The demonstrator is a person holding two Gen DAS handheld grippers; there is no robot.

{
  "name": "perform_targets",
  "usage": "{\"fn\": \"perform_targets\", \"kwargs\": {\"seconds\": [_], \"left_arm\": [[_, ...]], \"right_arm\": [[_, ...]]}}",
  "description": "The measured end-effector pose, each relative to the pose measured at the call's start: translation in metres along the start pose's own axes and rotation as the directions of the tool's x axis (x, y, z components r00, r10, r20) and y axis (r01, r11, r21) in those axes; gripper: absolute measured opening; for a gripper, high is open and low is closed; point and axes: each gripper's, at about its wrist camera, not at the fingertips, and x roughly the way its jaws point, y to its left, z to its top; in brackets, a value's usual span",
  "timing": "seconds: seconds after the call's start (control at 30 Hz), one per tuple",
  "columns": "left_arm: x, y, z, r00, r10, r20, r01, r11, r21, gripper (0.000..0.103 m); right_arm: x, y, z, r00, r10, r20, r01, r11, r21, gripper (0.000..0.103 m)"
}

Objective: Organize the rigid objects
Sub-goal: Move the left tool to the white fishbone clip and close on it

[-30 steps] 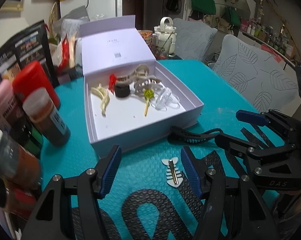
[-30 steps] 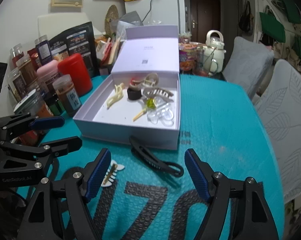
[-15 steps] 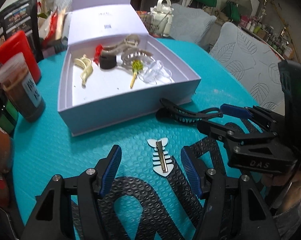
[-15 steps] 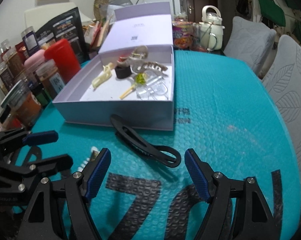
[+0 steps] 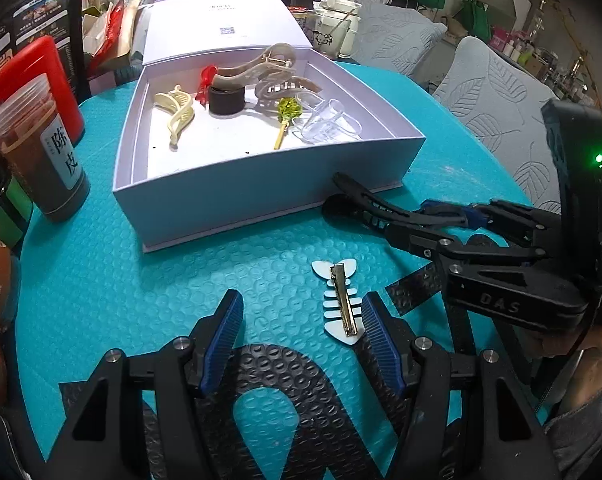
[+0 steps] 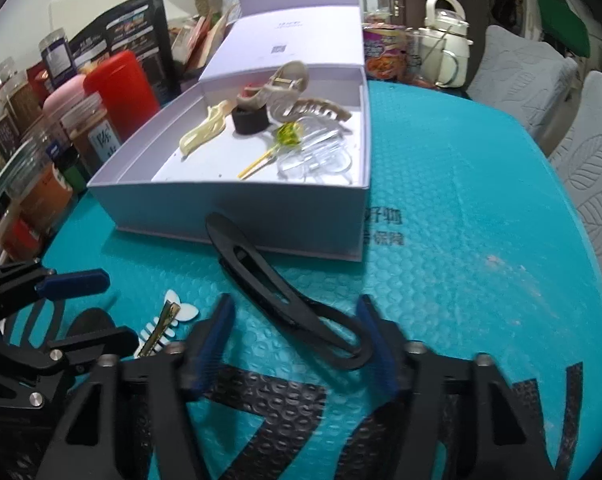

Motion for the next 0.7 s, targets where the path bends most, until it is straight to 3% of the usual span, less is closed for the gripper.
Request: {"fn": "perform_targets", "kwargs": {"seconds": [0.13, 0.2, 0.57, 0.63, 0.7], "left_arm": [[0.001, 0.001, -0.002, 0.998, -0.058, -0.009, 0.057, 0.998, -0.021, 0.061], [0.002, -0.002, -0.003, 0.998, -0.064, -0.011, 0.063, 0.998, -0.017, 0.061], [0.01, -0.018, -0.009, 0.997, -0.072, -0.009, 0.072, 0.997, 0.039, 0.061], [0.011, -0.021, -0.009, 0.998, -0.064, -0.003, 0.064, 0.996, 0.056, 0.057], [0.013, -0.024, -0.009, 0.999, -0.04, 0.01, 0.039, 0.996, 0.075, 0.043]], "right_arm": [[0.001, 0.008, -0.003, 1.0, 0.004, -0.01, -0.005, 0.999, -0.039, 0.035], [-0.002, 0.011, -0.005, 1.0, 0.012, -0.009, -0.013, 0.999, -0.047, 0.018], [-0.022, 0.003, -0.028, 1.0, -0.003, -0.005, 0.003, 1.0, -0.001, 0.014], [-0.027, 0.0, -0.032, 1.0, -0.004, 0.001, 0.004, 1.0, 0.011, 0.014], [-0.03, -0.003, -0.033, 1.0, 0.001, 0.004, -0.001, 1.0, 0.027, 0.015]]}}
